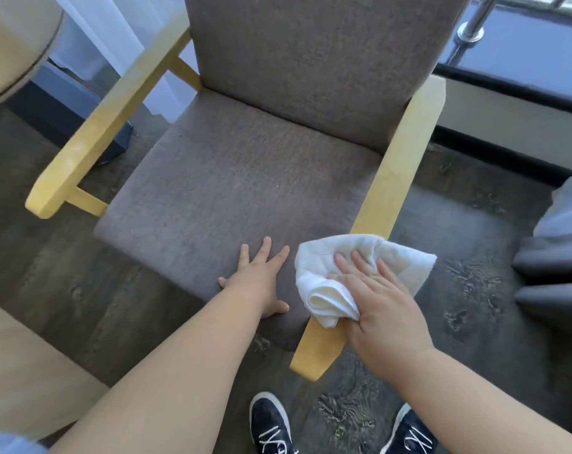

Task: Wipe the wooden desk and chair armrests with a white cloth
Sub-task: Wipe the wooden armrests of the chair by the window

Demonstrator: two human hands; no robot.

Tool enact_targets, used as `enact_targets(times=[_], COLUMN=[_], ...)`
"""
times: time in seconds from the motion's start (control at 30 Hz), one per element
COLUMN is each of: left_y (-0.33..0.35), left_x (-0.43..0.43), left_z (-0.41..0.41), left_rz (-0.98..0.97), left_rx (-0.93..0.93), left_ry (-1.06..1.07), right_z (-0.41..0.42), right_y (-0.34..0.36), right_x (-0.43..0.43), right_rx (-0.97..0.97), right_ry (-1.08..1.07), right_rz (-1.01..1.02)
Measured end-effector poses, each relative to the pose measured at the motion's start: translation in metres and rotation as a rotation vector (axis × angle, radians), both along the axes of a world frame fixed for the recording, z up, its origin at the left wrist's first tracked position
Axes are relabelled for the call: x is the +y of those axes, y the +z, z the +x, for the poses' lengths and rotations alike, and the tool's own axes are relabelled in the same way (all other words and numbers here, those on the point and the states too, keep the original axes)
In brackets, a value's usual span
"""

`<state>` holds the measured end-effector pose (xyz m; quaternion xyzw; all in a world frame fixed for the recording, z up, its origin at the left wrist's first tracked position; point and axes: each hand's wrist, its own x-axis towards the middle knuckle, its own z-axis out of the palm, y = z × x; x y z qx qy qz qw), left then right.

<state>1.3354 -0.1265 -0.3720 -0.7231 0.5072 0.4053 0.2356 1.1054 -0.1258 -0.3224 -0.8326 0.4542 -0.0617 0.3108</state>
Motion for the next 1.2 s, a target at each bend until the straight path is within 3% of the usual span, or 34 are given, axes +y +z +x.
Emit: enact_targets(times=[0.07,0.13,0.23,0.3,0.43,0.57,0.73,1.2], left_y=[0.005,0.007,0.006,0.002,-0.006,-0.014,-0.015,-0.007], left_x=[0.010,0.016,0.019,0.019,0.020,0.023,0.025,0.086], left_z=[0.002,0.002,0.000,-0.001,0.000,0.001,0.004,0.023], left_rz=[0.022,0.038,0.018,0.000,-0.028,-0.041,-0.066,-0.115], left_rx=[-0.005,-0.004,-0.017,-0.019,-0.022,-0.033,-0.039,0.016], left_ry=[-0.010,-0.007,-0.013,0.000,0.009,0.006,-0.029,-0.167], right_z=[0.000,-0.002,-0.007,-0.009,-0.008,-0.003,0.004,0.014], right_y=[0.014,0.036,0.064,0.062,0.014,-0.009,-0.012,-0.003], right_x=[0.007,-0.003,-0.051,-0.091,-0.123,-0.115,-0.070,0.124], right_rx=[0.033,-0.017,-0.172,-0.163,0.122,0.013,-0.018,-0.197], right_ry=[0.000,-0.168,-0.389,-0.356,-0.124,-0.183,-0.105,-0.118], right_rz=[0.046,0.110,-0.030,-0.090,0.090,0.078,-0.010,0.267])
